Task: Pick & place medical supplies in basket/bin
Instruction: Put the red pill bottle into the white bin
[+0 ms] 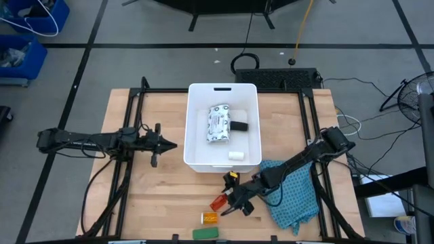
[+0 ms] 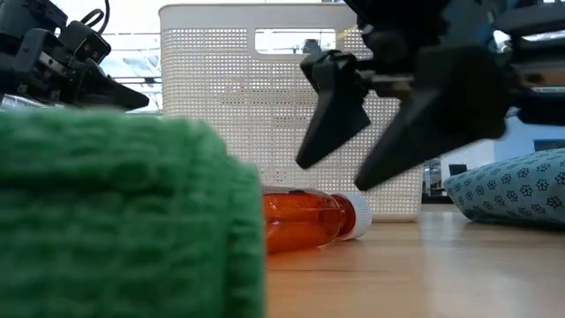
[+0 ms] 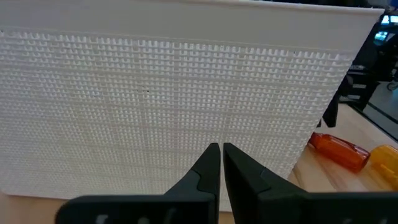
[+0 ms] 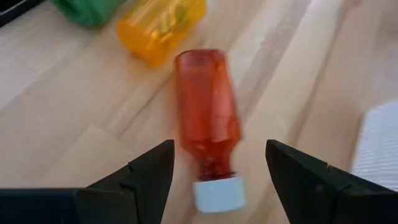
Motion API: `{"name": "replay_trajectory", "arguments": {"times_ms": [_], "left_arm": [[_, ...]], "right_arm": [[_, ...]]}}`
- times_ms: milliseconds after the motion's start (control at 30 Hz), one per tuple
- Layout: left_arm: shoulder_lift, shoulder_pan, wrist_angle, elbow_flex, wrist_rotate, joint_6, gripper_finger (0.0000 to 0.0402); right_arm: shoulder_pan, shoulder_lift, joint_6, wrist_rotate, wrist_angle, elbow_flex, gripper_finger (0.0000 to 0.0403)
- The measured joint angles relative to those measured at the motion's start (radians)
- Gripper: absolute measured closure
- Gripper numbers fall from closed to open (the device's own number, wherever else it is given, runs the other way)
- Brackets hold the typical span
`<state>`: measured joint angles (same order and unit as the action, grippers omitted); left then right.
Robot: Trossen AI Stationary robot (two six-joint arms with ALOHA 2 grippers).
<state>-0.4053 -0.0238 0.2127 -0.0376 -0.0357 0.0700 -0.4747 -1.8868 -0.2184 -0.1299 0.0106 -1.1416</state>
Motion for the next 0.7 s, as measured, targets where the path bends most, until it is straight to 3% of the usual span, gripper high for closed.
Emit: {"name": "replay_trajectory", "arguments": {"times_ms": [433,567,700], "left_arm": [[0.0,0.0,0.001,0.0,0.001,0.01,0.0378],[0.0,0.0,0.001,0.0,0.001,0.01,0.0378],[0.0,0.0,0.001,0.0,0.002,0.01,0.0378]], "right_arm": [[0.011,-0.075,-0.001,-0.021,-0.004,0.0,0.0168],[0.01,-0.071,-0.004,-0.014,-0.008,0.0,0.0197],[0.01,-0.071,-0.003,0.003,-0.017,0.0,0.0251]]}}
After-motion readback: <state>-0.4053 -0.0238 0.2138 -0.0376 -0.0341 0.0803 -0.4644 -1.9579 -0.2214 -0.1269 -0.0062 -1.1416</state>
